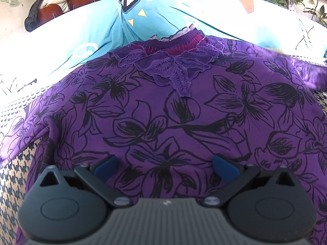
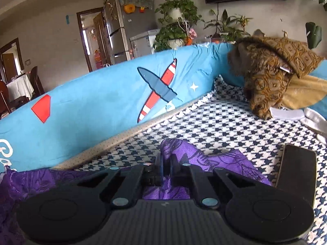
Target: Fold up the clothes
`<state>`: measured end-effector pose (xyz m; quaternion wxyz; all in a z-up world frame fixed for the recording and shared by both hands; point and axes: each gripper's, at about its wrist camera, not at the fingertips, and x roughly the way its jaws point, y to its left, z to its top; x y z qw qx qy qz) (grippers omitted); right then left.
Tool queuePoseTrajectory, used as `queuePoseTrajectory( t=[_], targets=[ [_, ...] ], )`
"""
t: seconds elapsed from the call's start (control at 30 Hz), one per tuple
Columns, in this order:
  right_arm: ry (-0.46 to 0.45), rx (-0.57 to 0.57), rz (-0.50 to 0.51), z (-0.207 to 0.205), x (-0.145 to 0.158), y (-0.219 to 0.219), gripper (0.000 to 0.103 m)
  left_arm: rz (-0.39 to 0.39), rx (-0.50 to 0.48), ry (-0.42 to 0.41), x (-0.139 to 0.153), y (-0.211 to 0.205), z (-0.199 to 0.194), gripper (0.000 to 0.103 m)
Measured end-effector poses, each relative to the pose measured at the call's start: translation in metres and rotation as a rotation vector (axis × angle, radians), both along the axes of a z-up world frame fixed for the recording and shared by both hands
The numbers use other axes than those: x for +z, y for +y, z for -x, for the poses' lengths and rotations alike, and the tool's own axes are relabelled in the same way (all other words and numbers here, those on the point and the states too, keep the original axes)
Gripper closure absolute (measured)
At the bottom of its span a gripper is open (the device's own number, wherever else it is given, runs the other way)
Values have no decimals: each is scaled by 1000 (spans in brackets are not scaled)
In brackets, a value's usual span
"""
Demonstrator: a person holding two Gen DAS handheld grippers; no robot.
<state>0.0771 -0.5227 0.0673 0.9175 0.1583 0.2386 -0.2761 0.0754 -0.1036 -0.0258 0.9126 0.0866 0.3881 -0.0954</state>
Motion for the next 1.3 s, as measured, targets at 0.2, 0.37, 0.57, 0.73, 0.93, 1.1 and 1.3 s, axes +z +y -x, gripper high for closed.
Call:
queuePoseTrajectory(
  t=[0.2,0.37,0.57,0.73,0.93,1.1,1.3],
  targets=[
    [-11,-43,-89,5,1,-22,81,4,0,4,0,0,0,0],
    [-35,-70,-62,19,20,-41,79,5,0,5,0,0,0,0],
    [61,-87,-27,30,16,-72,72,-5,0,-3,0,-1,1,0],
    [131,-66,-60,30,-6,-86,70,-7,0,-5,0,-1,1,0],
    [190,-30,15,20,-24,-83,54,-4,0,-4,0,-1,1,0],
    [232,-15,31,11,-41,-89,54,-1,1,-2,0,0,1,0],
    [231,39,78,8,-46,-82,75,-4,3,-6,-1,-2,1,0]
  ],
)
